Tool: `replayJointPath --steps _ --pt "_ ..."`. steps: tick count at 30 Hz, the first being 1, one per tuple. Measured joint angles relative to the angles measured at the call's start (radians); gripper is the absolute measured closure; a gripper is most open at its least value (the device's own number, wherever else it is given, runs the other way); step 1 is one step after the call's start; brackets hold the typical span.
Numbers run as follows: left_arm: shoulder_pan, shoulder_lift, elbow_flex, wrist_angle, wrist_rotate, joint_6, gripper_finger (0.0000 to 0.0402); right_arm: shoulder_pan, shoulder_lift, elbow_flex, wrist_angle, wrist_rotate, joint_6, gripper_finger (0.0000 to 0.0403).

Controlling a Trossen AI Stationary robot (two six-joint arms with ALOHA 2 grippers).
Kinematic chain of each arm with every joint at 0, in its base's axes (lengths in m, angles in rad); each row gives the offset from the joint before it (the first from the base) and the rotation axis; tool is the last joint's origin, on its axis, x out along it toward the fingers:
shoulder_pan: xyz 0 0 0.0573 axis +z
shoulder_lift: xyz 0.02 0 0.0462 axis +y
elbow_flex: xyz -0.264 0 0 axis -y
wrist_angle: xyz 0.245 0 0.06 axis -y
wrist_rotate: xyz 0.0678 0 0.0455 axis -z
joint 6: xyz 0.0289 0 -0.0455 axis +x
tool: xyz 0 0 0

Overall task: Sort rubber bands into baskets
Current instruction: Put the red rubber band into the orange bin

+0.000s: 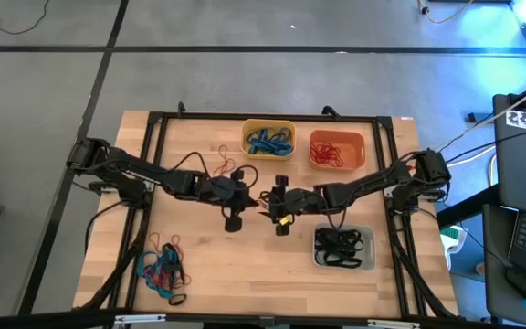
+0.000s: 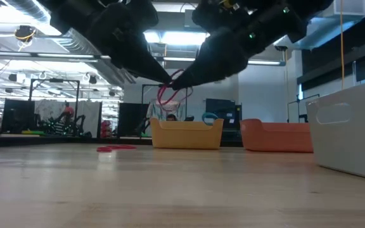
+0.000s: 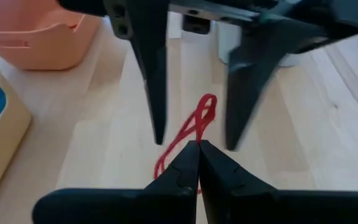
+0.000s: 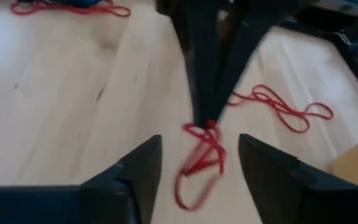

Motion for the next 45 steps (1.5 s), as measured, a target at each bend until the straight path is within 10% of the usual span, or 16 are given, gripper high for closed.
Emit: replayJointPath --steps 10,22,32,45 --pt "-0.009 0.0 0.0 0.0 -0.001 0.011 0.0399 0.001 0.0 0.0 0.013 0.002 -0.019 0.0392" --pt "-0.016 0.0 0.0 0.011 0.004 -0.02 0.039 0.001 0.0 0.0 -0.001 0.012 -0.04 0.0393" --pt "-0.007 -0.021 0.0 0.001 0.007 -0.017 0.0264 0.001 -0.024 0.006 -0.084 0.11 -0.048 0.0396" --pt "-0.009 -0.14 0.0 -0.256 -0.019 -0.088 0.0236 -0.021 -0.257 0.006 -0.481 0.322 0.013 0.0401"
